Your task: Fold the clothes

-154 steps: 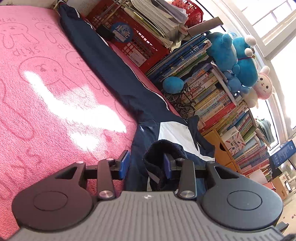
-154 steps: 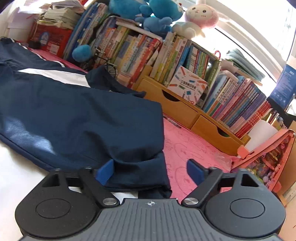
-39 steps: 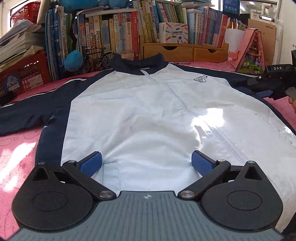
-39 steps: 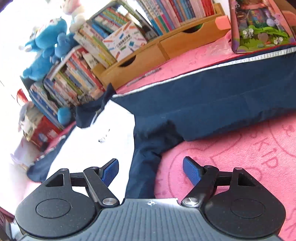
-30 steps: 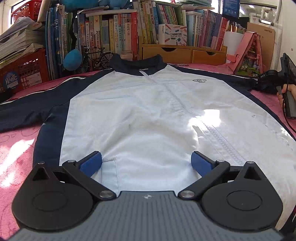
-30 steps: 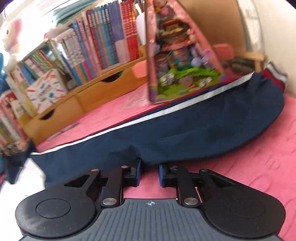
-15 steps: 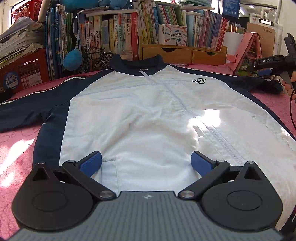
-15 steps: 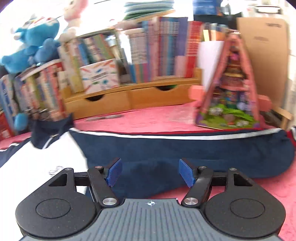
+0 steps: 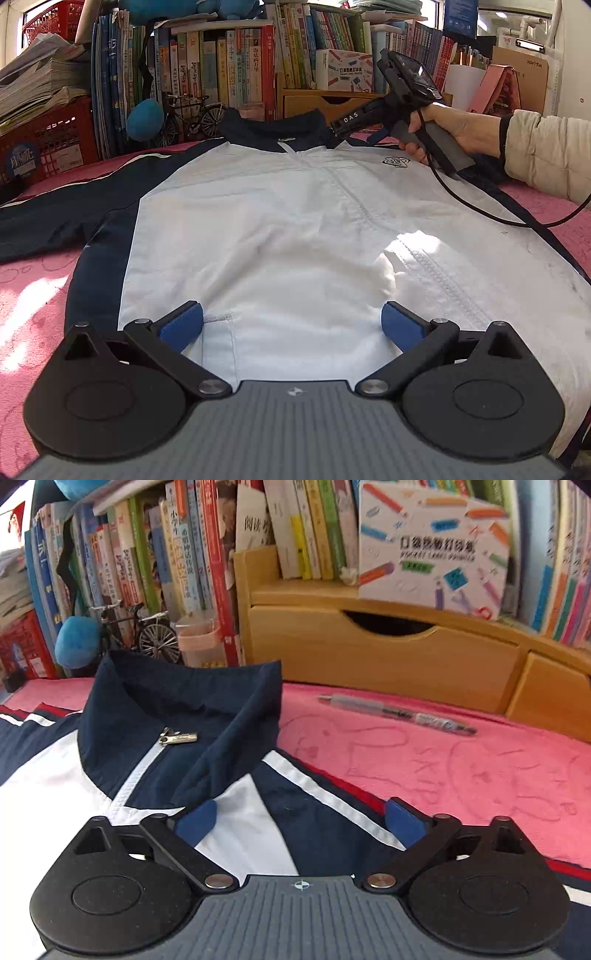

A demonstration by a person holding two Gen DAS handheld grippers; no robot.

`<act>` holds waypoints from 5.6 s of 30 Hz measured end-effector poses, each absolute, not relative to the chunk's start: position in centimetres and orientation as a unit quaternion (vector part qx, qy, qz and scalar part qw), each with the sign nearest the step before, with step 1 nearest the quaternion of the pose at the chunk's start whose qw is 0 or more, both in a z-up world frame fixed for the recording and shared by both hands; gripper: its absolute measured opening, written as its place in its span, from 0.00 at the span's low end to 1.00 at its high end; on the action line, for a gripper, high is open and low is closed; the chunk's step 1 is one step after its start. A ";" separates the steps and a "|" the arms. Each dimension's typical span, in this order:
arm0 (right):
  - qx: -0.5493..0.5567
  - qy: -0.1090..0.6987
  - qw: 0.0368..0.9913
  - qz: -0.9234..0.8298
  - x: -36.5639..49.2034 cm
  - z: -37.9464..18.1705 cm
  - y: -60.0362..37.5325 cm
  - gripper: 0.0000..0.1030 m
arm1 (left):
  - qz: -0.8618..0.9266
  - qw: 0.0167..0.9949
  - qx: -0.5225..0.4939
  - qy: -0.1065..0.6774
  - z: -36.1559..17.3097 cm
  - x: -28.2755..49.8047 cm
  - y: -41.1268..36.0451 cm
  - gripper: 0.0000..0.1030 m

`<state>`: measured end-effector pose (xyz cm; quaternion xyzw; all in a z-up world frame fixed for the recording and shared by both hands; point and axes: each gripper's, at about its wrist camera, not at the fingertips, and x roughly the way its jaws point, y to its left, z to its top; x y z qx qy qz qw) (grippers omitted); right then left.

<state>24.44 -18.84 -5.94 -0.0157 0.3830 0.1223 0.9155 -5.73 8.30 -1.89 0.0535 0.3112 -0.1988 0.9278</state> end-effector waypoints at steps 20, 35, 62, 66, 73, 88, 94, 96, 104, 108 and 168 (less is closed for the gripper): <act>0.014 0.341 0.927 0.156 24.2 -3.3 -17.1 0.59 | -0.219 0.926 0.034 0.306 -1.8 -5.8 8.9 1.00; -0.144 0.337 0.817 0.444 -12.2 -1.5 -15.4 0.96 | -0.256 0.924 0.040 0.282 -0.7 -7.7 10.1 1.00; 0.144 0.221 0.964 0.009 -9.8 0.2 -38.3 1.00 | -0.271 0.926 -0.024 0.260 5.2 -5.4 8.2 1.00; 0.258 0.227 0.931 -0.123 -4.0 -2.8 -45.6 1.00 | -0.282 0.914 -0.044 0.287 4.0 -0.2 1.6 1.00; 0.317 0.205 0.887 -0.267 0.4 -6.5 -52.1 1.00 | -0.290 0.904 -0.037 0.311 2.3 5.8 -8.4 1.00; 0.195 0.157 0.922 -0.297 2.6 -3.5 -49.2 0.07 | -0.264 0.902 0.056 0.336 -0.7 6.0 -10.6 0.98; 0.012 0.077 0.991 -0.106 3.6 2.9 -32.9 0.07 | -0.203 0.925 -0.098 0.305 1.1 4.3 2.5 1.00; -0.038 0.078 0.996 -0.006 4.8 3.2 -25.5 0.07 | -0.148 0.934 -0.143 0.294 1.5 3.6 7.6 1.00; -0.184 0.222 0.927 0.240 4.2 -2.8 -5.7 0.63 | -0.074 0.912 -0.257 0.311 0.2 1.2 18.6 1.00; -0.201 0.222 0.922 0.244 1.3 -3.2 -6.1 0.81 | -0.096 0.911 -0.253 0.310 0.3 2.3 17.8 1.00; -0.161 0.245 0.956 -0.002 2.3 -4.9 -25.2 0.19 | -0.257 0.849 0.161 0.433 0.2 23.5 -30.2 0.61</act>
